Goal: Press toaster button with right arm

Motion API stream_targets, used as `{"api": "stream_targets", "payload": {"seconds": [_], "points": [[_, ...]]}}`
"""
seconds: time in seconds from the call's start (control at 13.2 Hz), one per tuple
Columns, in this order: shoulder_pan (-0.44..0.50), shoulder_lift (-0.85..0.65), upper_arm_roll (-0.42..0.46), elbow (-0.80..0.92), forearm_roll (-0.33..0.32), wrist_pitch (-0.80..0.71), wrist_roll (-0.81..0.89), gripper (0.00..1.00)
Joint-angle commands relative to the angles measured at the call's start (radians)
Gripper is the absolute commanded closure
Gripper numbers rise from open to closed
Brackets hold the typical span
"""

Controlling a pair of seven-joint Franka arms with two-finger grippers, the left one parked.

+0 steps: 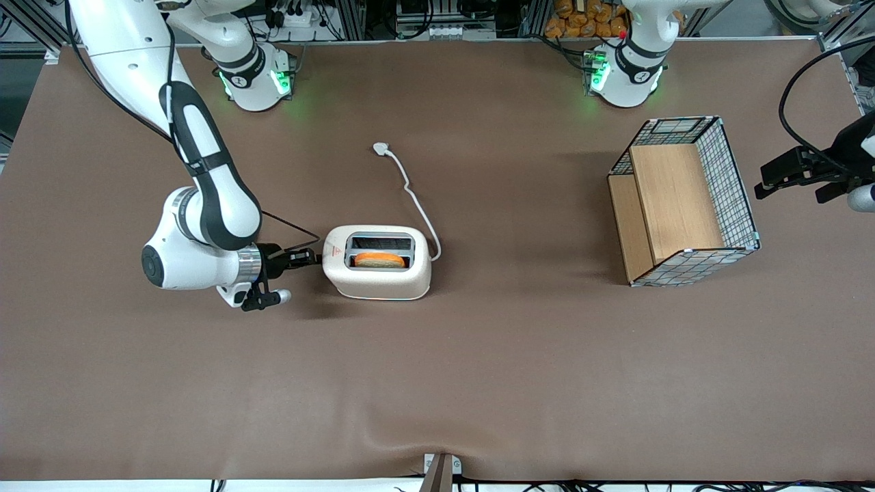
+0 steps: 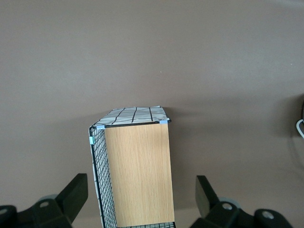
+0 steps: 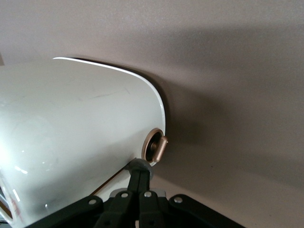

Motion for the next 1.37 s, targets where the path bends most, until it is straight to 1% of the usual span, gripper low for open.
{"api": "stream_targets", "payload": {"seconds": [0.0,0.08,0.15,0.23,0.3,0.38,0.46,0.61,0.84,0.91,1.06,1.22,1.29], "points": [[-0.004,-0.002,0.006,-0.01,0.038,0.004,-0.028,1.0],[-0.019,-0.016,0.006,-0.009,0.034,-0.023,-0.028,0.91],[-0.04,-0.022,0.005,-0.001,0.031,-0.054,-0.028,0.78],[-0.062,-0.028,0.005,0.004,0.031,-0.072,-0.028,0.56],[-0.079,-0.036,0.005,0.005,0.03,-0.077,-0.028,0.39],[-0.088,-0.046,0.005,0.007,0.03,-0.083,-0.027,0.13],[-0.097,-0.06,0.003,0.007,0.027,-0.088,-0.026,0.0],[-0.116,-0.083,0.002,0.013,0.018,-0.103,-0.026,0.0],[-0.126,-0.108,-0.037,0.039,-0.053,-0.149,-0.026,0.0],[-0.125,-0.129,-0.05,0.039,-0.083,-0.151,-0.026,0.0],[-0.126,-0.173,-0.072,0.039,-0.166,-0.16,-0.025,0.0],[-0.126,-0.229,-0.103,0.039,-0.24,-0.197,-0.025,0.0],[-0.125,-0.264,-0.121,0.039,-0.289,-0.218,-0.025,0.0]]}}
